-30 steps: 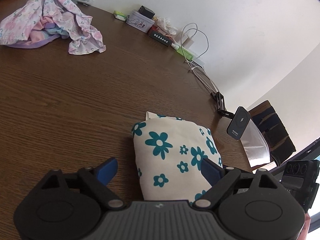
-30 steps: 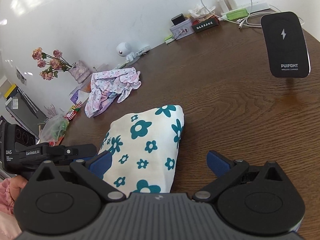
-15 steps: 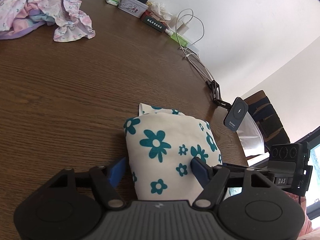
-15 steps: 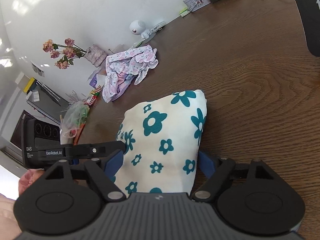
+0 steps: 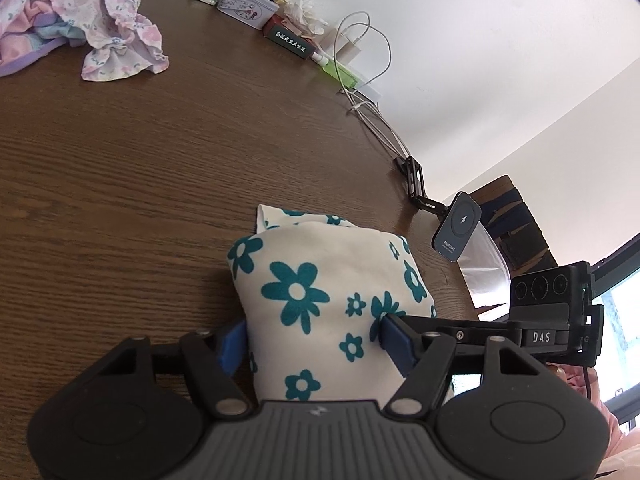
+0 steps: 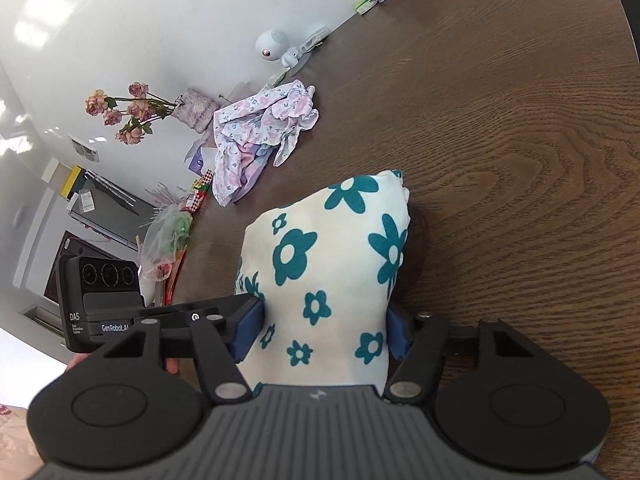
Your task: Fold clothes
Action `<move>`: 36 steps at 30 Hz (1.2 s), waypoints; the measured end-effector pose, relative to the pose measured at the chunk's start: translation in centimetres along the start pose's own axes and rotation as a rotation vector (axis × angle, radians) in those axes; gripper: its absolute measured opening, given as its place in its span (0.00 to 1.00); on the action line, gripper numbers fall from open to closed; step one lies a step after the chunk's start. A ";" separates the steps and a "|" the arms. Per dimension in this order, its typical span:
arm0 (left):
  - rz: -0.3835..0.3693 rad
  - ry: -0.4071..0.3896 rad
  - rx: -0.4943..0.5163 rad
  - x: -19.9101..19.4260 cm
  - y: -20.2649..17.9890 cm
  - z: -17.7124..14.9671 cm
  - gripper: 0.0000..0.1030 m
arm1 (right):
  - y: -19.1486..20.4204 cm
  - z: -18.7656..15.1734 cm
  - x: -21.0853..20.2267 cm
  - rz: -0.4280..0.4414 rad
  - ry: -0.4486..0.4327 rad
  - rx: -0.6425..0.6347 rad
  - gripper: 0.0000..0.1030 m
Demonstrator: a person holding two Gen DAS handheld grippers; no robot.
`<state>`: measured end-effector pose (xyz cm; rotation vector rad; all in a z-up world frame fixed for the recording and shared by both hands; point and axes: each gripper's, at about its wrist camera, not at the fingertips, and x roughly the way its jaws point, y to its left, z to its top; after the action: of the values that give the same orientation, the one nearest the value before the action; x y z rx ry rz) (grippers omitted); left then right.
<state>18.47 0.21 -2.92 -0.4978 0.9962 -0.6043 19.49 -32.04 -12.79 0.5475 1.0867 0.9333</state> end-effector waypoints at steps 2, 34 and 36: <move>-0.003 0.002 0.000 0.1 0.1 0.1 0.66 | -0.2 0.0 0.0 0.006 -0.003 0.012 0.60; -0.121 -0.019 -0.109 0.8 2.4 1.4 0.67 | -1.2 -0.1 -0.2 0.028 -0.009 0.030 0.49; -0.110 -0.022 -0.090 0.8 2.1 1.3 0.67 | -1.2 -0.1 -0.2 0.028 -0.009 0.031 0.49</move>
<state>20.44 1.32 -4.15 -0.6406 0.9828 -0.6526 19.83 -32.79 -13.66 0.5927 1.0893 0.9389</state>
